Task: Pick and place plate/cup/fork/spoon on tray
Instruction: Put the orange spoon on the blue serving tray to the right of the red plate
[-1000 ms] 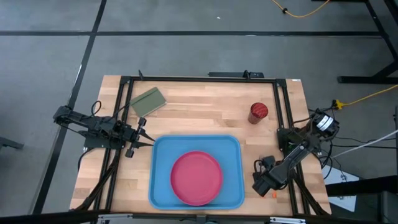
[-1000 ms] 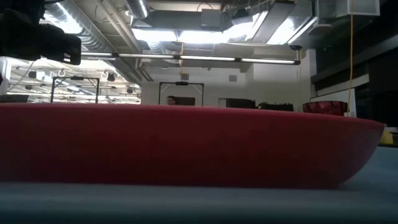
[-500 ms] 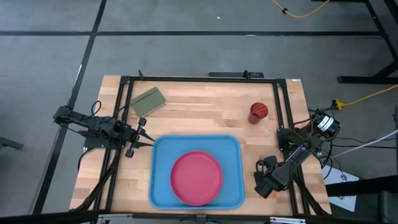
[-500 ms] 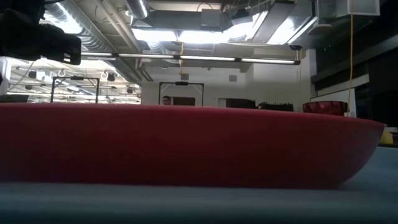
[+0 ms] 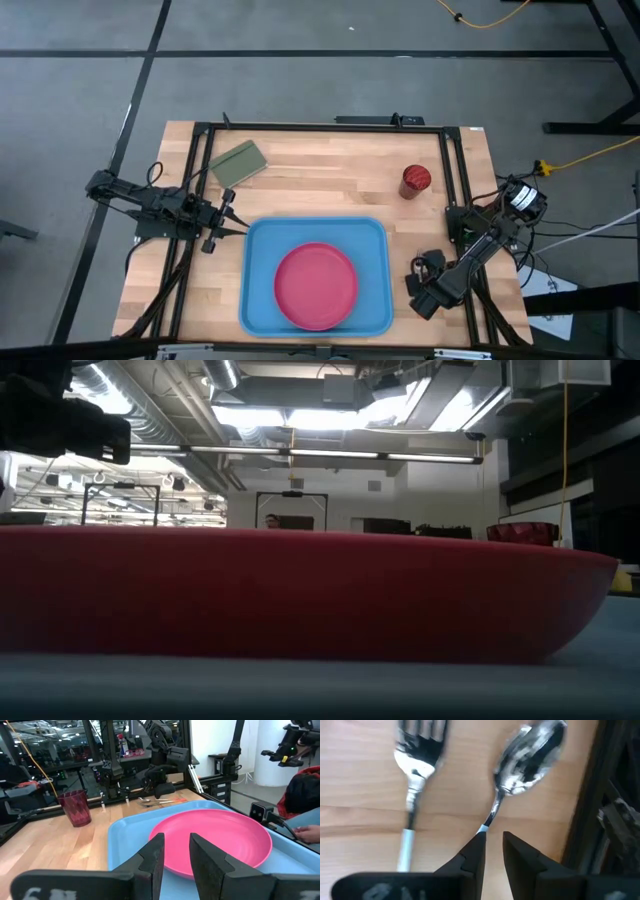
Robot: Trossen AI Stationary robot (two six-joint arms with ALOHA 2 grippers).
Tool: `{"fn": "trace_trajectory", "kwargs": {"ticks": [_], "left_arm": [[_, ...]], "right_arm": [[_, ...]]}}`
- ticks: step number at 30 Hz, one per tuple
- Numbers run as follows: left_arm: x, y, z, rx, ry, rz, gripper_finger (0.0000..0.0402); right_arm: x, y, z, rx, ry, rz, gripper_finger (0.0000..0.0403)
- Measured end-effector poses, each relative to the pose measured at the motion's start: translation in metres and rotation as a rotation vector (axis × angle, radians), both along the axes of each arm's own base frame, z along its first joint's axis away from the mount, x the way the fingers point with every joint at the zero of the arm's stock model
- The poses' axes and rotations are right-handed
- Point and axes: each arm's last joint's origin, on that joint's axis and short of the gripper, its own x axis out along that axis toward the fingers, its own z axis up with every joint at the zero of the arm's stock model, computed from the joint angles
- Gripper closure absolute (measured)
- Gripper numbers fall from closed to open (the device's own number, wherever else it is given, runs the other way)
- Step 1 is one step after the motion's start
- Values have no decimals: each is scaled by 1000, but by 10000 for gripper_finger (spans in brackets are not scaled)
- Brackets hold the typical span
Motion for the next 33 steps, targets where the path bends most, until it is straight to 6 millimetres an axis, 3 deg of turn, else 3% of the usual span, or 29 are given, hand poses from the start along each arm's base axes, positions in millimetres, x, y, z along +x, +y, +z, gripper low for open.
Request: {"fn": "trace_trajectory", "kwargs": {"ticks": [9, 17, 33], "left_arm": [[0, 0, 0, 0, 0, 0, 318], [0, 0, 0, 0, 0, 0, 318], [0, 0, 0, 0, 0, -1, 318]], "right_arm": [[4, 4, 19, -58, 10, -42, 330], [17, -1, 14, -9, -29, -107, 330], [23, -3, 14, 7, -32, -159, 330]]}}
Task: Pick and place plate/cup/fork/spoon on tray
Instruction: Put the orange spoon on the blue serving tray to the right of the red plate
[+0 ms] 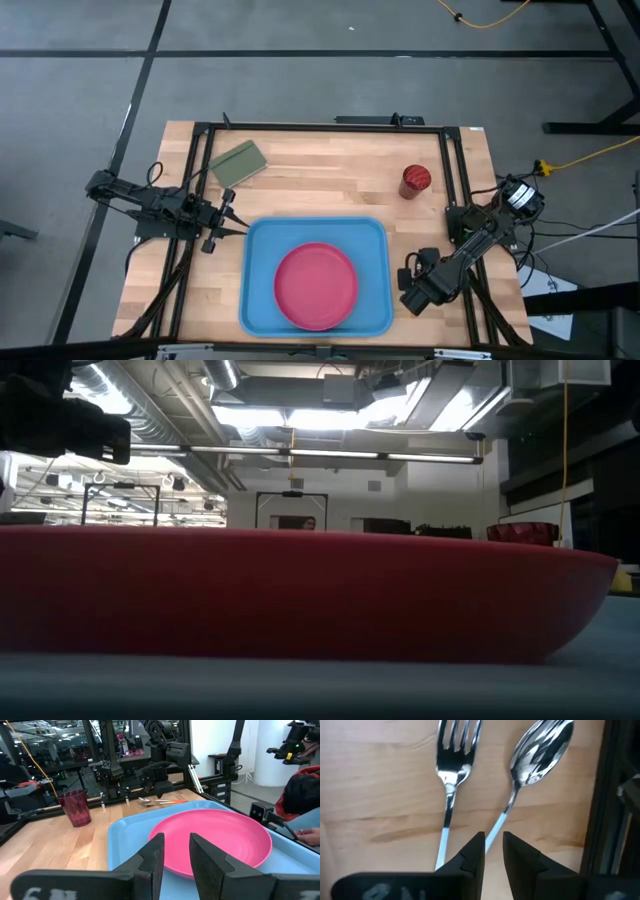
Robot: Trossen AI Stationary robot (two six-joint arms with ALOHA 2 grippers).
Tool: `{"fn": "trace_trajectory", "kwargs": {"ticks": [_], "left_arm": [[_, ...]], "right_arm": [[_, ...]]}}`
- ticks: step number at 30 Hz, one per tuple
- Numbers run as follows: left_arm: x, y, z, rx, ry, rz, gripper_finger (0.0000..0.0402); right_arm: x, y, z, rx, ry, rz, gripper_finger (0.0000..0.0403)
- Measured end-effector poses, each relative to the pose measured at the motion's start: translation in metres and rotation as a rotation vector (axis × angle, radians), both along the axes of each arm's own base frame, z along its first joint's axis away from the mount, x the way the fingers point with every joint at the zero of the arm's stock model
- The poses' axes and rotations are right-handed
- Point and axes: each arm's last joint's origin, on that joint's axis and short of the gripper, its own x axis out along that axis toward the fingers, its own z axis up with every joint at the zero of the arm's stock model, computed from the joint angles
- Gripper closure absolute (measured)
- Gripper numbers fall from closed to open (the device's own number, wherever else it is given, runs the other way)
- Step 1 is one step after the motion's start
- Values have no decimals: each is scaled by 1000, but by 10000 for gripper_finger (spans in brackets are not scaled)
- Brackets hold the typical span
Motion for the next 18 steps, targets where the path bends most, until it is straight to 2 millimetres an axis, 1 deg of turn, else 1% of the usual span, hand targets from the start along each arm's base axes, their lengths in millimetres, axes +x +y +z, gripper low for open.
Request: {"fn": "trace_trajectory", "kwargs": {"ticks": [4, 11, 18], "left_arm": [[0, 0, 0, 0, 0, 0, 318], [0, 0, 0, 0, 0, 0, 318], [0, 0, 0, 0, 0, 0, 318]], "right_arm": [[3, -1, 0, 6, -13, 0, 330], [9, 4, 1, 37, -87, 32, 330], [16, 11, 0, 116, -157, 32, 330]]}}
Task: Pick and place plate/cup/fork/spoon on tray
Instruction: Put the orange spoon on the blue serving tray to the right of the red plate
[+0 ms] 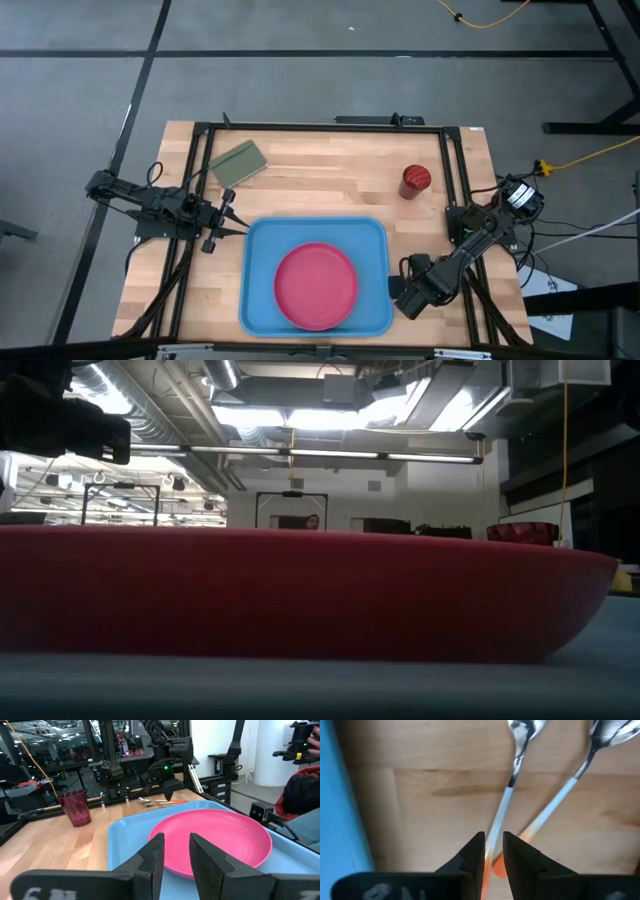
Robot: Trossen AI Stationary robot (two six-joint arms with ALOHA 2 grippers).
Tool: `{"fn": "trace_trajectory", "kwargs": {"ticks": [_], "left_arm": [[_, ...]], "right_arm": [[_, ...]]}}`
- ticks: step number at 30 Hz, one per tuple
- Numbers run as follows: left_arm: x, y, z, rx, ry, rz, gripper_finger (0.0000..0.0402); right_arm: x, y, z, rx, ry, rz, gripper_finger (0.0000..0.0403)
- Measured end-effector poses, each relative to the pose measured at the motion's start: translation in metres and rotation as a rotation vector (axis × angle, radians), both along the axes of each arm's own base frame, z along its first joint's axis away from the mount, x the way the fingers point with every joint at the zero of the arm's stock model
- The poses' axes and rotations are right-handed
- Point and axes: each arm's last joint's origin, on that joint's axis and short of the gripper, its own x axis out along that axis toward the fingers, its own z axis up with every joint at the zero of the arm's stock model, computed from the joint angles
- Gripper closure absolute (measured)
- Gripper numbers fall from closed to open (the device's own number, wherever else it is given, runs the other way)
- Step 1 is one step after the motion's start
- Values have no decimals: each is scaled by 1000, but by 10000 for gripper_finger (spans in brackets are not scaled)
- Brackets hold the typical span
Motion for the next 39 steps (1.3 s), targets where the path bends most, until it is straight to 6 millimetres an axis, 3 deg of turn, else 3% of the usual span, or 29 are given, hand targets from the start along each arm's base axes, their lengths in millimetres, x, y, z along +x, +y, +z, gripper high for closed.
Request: {"fn": "trace_trajectory", "kwargs": {"ticks": [6, 14, 19, 27, 39], "left_arm": [[0, 0, 0, 0, 1, 0, 318], [0, 0, 0, 0, 0, 0, 318], [0, 0, 0, 0, 0, 0, 318], [0, 0, 0, 0, 0, 0, 318], [0, 0, 0, 0, 0, 0, 318]], "right_arm": [[-2, 0, -2, -109, -77, -99, 330], [-19, 0, -1, -190, 20, -174, 330], [-22, 7, -1, -161, -1, -131, 330], [-38, 13, 0, -205, 26, -259, 330], [-38, 14, -1, -200, 20, -324, 330]]}}
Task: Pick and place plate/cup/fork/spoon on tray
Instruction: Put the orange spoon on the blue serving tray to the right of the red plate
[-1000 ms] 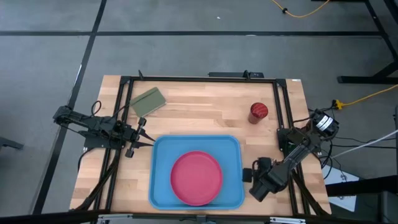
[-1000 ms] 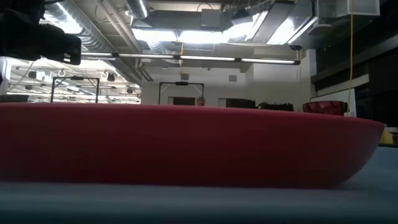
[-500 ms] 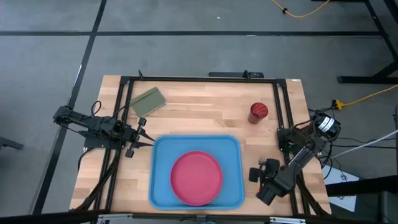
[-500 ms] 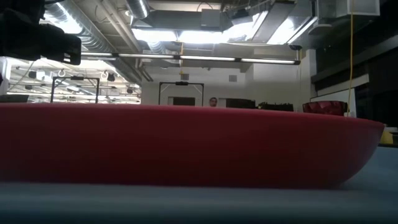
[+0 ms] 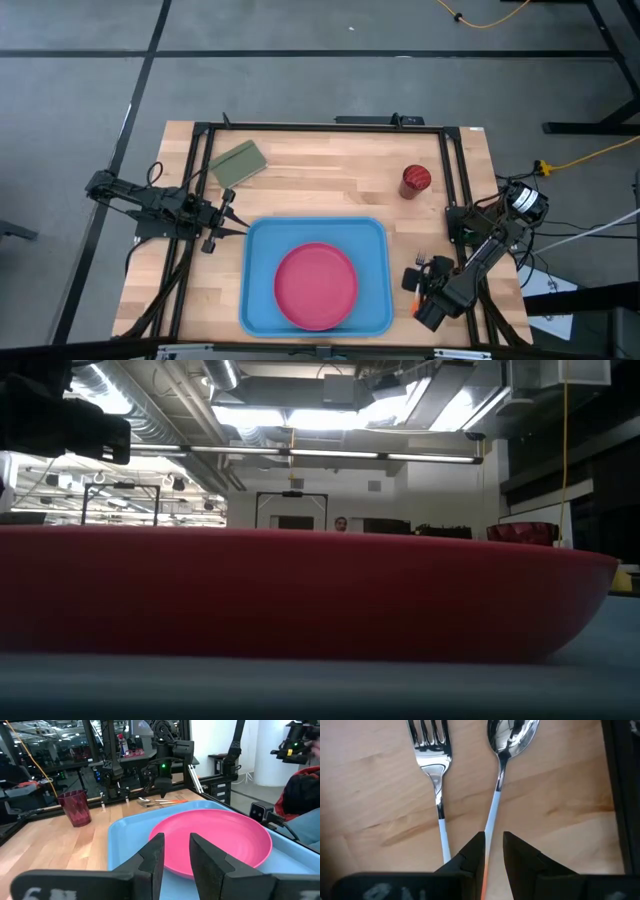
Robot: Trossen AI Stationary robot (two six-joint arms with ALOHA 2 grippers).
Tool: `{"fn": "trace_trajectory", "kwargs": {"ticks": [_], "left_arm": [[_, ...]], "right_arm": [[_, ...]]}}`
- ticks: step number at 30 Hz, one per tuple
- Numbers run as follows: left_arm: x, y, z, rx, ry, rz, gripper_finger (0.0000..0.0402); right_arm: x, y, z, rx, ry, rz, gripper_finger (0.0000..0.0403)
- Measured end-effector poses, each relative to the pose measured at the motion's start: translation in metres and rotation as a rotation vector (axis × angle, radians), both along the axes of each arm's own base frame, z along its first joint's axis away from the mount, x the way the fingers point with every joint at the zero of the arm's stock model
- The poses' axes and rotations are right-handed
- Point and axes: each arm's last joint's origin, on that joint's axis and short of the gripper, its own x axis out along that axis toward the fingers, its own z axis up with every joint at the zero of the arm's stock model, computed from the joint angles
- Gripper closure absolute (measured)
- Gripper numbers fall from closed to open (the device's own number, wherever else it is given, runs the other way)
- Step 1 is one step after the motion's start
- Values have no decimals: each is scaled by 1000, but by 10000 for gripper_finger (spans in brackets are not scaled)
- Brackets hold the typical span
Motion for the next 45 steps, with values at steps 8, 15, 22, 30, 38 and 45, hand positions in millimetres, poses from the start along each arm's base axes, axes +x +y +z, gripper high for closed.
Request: {"fn": "trace_trajectory", "kwargs": {"ticks": [8, 15, 22, 30, 38, 45], "left_arm": [[0, 0, 0, 0, 0, 0, 318], [0, 0, 0, 0, 0, 0, 318], [0, 0, 0, 0, 0, 0, 318], [0, 0, 0, 1, 0, 0, 318], [0, 0, 0, 0, 1, 0, 318], [0, 0, 0, 0, 0, 0, 318]], "right_arm": [[0, -1, 0, -8, 0, -28, 330], [-2, -3, -2, -21, 2, -109, 330], [-3, -6, -9, -29, 0, -154, 330], [-1, -15, -17, -39, 6, -186, 330], [0, -18, -20, -29, 2, -196, 330], [0, -18, -20, -28, 1, -196, 330]]}}
